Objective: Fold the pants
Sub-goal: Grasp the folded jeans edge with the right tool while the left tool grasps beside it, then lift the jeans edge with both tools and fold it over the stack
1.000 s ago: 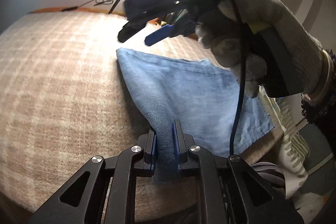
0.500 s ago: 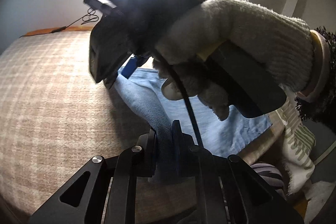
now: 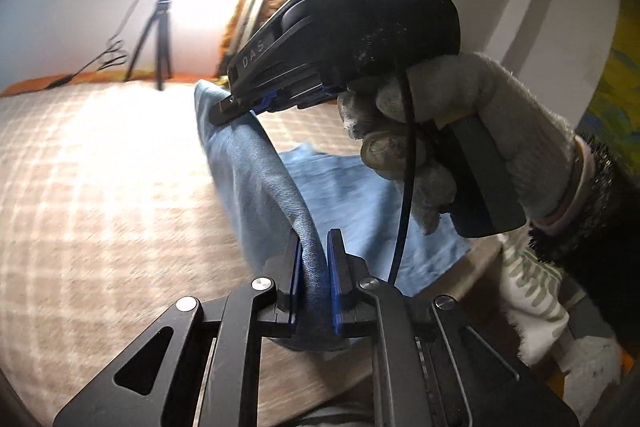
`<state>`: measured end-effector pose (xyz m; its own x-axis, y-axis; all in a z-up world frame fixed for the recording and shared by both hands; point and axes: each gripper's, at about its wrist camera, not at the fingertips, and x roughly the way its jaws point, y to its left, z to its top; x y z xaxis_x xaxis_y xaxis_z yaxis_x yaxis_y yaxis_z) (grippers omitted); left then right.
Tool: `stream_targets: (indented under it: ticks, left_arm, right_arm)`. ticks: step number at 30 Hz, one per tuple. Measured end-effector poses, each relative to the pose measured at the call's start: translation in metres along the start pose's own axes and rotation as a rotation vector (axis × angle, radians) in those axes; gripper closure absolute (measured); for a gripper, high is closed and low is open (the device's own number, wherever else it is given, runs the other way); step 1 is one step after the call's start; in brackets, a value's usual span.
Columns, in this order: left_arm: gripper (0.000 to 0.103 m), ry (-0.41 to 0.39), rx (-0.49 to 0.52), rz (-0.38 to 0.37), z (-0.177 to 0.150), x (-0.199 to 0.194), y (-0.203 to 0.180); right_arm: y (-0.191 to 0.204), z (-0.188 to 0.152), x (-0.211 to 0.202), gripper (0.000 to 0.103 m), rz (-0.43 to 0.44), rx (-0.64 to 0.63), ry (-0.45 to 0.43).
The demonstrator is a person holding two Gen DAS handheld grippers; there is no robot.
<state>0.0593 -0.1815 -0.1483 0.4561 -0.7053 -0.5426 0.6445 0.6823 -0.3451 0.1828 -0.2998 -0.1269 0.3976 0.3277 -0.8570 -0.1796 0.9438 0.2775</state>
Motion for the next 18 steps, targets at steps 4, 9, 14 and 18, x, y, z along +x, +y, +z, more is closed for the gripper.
stream_targets:
  ticks: [4,9,14,18]
  left_arm:
    - [0.093,0.015,0.026,-0.049,0.011,0.013,-0.020]
    - [0.093,0.032,0.083,-0.101,0.028,0.026,-0.044]
    - [0.093,0.041,0.114,-0.145,0.034,0.045,-0.072]
    - [0.093,0.059,0.134,-0.173,0.035,0.066,-0.093]
  right_arm:
    - [-0.030,-0.002,-0.028,0.099,0.014,0.049,-0.053]
    - [-0.063,-0.008,-0.056,0.099,0.022,0.090,-0.105]
    - [-0.103,-0.017,-0.080,0.100,0.011,0.135,-0.148]
    - [-0.134,-0.029,-0.096,0.100,-0.001,0.175,-0.172]
